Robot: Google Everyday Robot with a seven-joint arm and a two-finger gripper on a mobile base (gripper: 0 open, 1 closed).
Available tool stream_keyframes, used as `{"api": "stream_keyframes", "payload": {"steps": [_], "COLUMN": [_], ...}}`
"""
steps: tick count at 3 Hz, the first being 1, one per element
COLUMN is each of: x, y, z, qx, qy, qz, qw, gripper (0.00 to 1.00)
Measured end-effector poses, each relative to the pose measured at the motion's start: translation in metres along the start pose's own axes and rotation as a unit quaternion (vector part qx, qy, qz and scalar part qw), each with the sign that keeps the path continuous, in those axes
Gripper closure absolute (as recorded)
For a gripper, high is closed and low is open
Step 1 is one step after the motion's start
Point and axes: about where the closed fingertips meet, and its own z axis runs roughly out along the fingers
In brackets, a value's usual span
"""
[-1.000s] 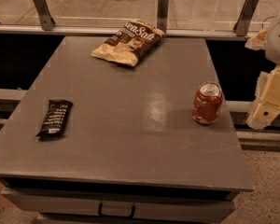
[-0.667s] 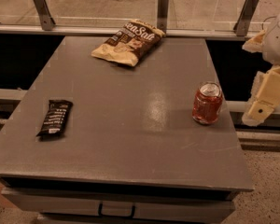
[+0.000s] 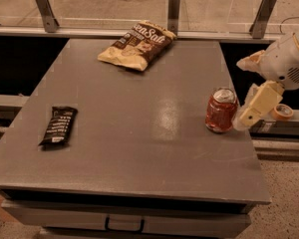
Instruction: Pick coke can
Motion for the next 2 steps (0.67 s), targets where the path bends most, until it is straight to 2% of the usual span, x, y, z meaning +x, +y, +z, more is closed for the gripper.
{"api": "stream_keyframes", "payload": {"steps": [1, 2], "x": [-0.010, -0.018], "y": [-0.001, 0.010], "z": [0.018, 0.028], "qx": [-0.018, -0.036], "qy": [-0.056, -0.088], "qz": [0.016, 0.031], "qw": [0.9982, 0.9949], "gripper": [0.00, 0.00]}}
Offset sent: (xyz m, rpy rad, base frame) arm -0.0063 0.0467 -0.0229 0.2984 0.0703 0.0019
